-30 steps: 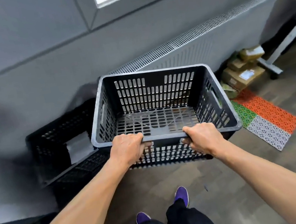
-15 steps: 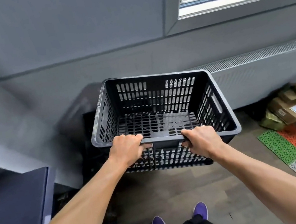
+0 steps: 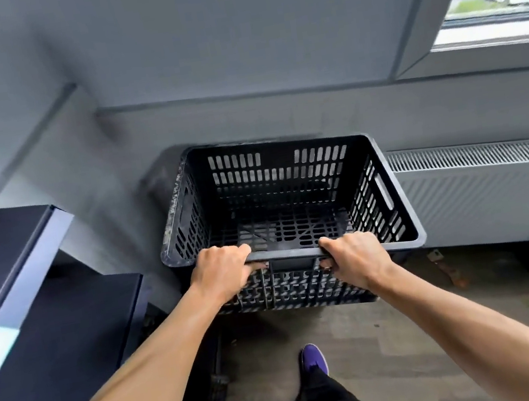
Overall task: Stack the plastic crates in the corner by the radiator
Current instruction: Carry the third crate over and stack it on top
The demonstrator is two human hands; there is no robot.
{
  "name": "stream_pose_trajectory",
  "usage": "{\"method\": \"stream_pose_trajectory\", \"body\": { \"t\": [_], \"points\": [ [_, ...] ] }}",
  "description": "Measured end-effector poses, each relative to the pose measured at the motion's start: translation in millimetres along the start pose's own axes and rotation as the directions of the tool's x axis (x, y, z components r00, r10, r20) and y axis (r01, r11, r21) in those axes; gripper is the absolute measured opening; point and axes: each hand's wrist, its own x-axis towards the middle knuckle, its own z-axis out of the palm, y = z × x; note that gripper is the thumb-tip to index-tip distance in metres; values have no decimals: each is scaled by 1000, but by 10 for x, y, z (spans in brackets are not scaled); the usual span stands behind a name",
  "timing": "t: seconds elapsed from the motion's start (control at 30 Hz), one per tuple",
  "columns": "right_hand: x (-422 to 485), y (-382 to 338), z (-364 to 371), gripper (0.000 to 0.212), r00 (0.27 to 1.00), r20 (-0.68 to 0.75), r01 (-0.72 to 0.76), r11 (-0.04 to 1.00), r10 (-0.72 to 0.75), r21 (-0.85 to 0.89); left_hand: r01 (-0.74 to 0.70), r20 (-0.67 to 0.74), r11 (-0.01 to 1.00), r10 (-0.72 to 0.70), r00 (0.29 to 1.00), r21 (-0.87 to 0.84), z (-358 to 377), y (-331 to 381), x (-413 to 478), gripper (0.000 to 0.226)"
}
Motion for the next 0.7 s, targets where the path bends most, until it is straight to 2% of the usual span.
{"method": "stream_pose_trajectory", "body": {
  "t": [0.2, 0.43, 0.7],
  "points": [
    [577, 212, 103, 30, 998, 14, 65, 998, -65, 3, 56, -17, 998, -56, 998, -8, 102, -195, 400, 46],
    [1063, 431, 336, 34, 997, 25, 78, 997, -79, 18, 48, -104, 999, -48, 993, -1, 329, -326, 861, 50],
    [1390, 454, 597, 33, 996, 80, 43, 999, -45, 29, 3, -47, 999, -4, 999, -36, 641, -531, 1181, 49]
  ]
}}
